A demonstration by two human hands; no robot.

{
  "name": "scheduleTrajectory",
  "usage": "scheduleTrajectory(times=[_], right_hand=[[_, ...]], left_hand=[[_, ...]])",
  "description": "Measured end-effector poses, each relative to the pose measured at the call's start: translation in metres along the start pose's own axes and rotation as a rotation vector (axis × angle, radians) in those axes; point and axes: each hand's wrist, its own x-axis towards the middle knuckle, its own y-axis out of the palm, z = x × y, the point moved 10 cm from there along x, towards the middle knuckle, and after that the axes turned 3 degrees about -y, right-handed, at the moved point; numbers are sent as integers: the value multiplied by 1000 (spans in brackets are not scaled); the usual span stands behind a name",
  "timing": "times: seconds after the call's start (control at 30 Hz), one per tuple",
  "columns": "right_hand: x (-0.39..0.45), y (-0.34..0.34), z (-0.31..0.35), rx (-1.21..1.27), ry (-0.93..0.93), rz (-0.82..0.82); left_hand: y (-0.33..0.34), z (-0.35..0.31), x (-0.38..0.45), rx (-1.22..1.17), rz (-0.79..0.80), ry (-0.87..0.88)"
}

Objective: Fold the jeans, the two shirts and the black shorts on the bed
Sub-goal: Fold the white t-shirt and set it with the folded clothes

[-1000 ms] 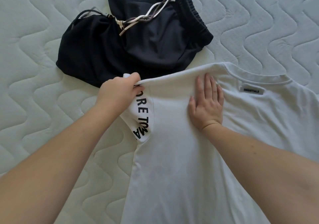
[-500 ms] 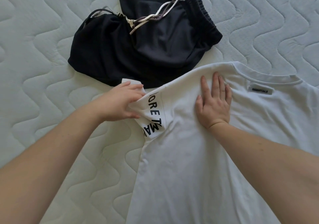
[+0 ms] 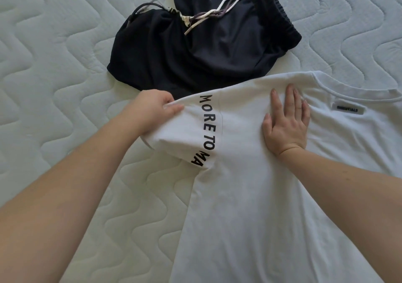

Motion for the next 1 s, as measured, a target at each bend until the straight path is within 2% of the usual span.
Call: scheduleTrajectory(times=[0.07, 0.1, 0.17, 0.3, 0.5, 0.57, 0.67, 0.8, 0.9, 1.0], right_hand=[[0, 0, 0, 0, 5, -3], [0, -1, 0, -2, 6, -6], [0, -1, 0, -3, 6, -14], [0, -1, 0, -9, 5, -17], [0, -2, 1, -8, 5, -29], [0, -2, 0, -13, 6, -26], [1, -2, 0, -12, 4, -26], [0, -1, 0, -8, -2, -32], [0, -1, 0, -11, -4, -30], [1, -1, 0, -5, -9, -28]], left_hand=[[10, 21, 0, -25, 6, -81], [15, 31, -2, -115, 6, -110], [23, 52, -10, -370, -25, -166], [43, 95, -39, -811, -206, -354], [110, 71, -77, -1025, -104, -413], [121, 58, -81, -952, -95, -385], [121, 47, -85, -892, -185, -382], [132, 37, -89, -1142, -166, -434], [132, 47, -98, -1246, -268, -461], [128, 62, -110, -1466, -429, -473]])
